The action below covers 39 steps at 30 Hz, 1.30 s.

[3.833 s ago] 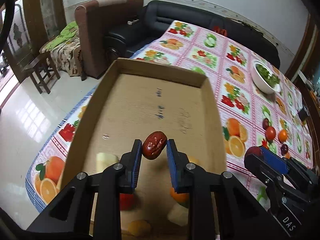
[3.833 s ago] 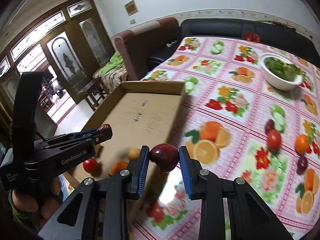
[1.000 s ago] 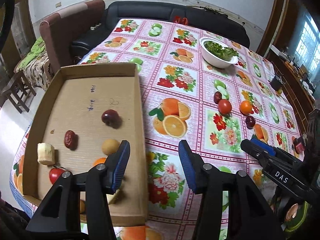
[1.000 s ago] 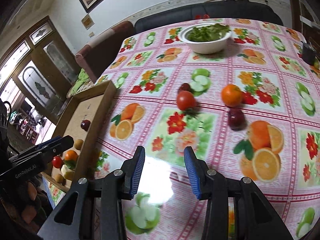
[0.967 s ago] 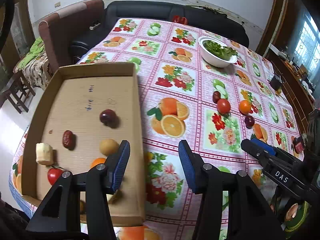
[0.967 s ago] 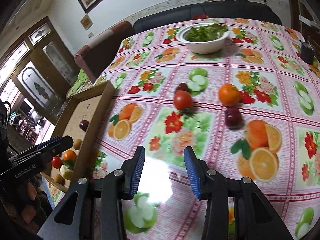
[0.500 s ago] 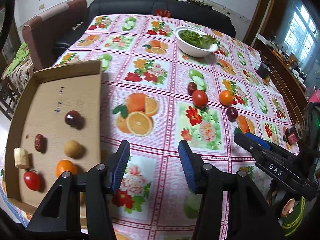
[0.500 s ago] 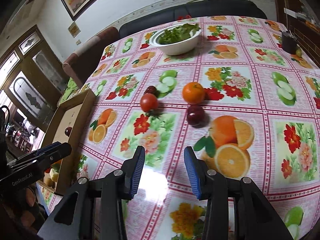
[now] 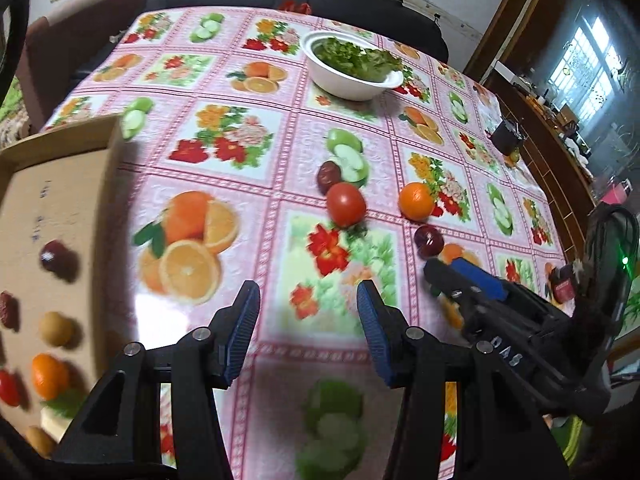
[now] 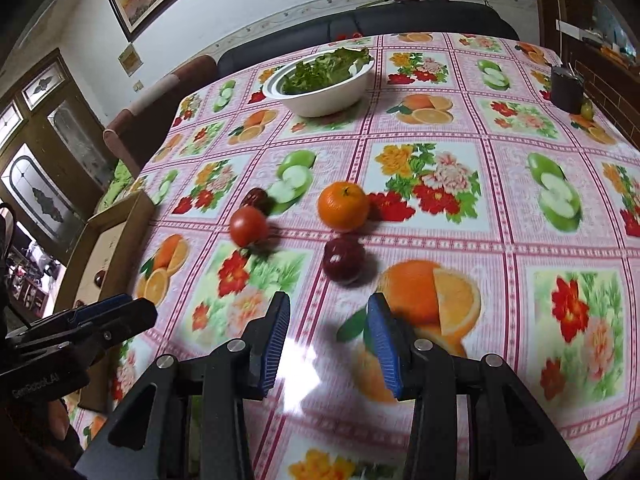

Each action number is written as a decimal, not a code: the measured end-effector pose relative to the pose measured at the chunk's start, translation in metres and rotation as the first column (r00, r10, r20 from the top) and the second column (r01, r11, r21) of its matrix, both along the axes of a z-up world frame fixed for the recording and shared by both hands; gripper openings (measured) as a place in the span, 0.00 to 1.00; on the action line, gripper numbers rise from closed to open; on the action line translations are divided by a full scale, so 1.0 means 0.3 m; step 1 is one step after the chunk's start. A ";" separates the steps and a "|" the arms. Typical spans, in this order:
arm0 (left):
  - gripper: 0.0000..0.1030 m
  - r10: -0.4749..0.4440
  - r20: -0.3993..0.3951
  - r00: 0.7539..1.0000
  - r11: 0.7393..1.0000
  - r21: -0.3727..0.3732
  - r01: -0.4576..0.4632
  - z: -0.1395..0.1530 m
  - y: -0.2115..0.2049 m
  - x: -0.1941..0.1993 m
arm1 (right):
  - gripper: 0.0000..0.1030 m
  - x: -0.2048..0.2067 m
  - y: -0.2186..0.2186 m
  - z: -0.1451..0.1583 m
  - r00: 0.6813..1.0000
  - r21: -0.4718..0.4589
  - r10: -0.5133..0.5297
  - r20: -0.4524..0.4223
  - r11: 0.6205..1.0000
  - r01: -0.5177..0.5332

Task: Organize fruits
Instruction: 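Move both tools back from the box toward the fruit pile, then grasp a red tomato with the left tool while the right tool grasps another dark plum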

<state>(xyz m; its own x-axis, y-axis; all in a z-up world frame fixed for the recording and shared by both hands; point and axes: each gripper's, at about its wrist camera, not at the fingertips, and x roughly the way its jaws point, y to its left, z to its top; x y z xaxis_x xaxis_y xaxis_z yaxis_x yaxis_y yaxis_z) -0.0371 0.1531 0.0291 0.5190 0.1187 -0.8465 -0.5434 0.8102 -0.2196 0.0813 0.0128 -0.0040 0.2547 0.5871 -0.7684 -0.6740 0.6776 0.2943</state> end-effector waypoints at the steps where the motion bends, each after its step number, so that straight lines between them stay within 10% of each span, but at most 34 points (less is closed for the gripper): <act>1: 0.47 -0.001 0.002 1.000 1.000 -0.008 0.001 -0.005 0.004 0.016 | 0.42 0.009 0.011 -0.003 1.000 -0.003 0.005 0.001 1.000 -0.005; 16: 0.47 0.018 0.011 1.000 0.996 -0.088 -0.017 -0.072 0.068 0.222 | 0.44 0.102 0.077 -0.042 0.999 -0.035 0.017 0.050 0.999 -0.015; 22: 0.44 0.014 -0.014 1.000 0.996 -0.086 -0.015 -0.113 0.063 0.283 | 0.30 0.107 0.054 -0.038 1.000 -0.019 0.016 0.022 1.000 -0.015; 25: 0.29 0.021 -0.023 1.000 0.999 -0.043 -0.022 -0.116 0.058 0.282 | 0.30 0.093 0.037 -0.024 1.000 -0.004 0.019 0.024 1.000 -0.019; 39: 0.29 0.065 -0.023 0.998 0.994 0.091 -0.063 -0.018 0.026 0.107 | 0.30 0.019 -0.036 0.027 1.000 0.045 -0.003 0.008 0.999 0.003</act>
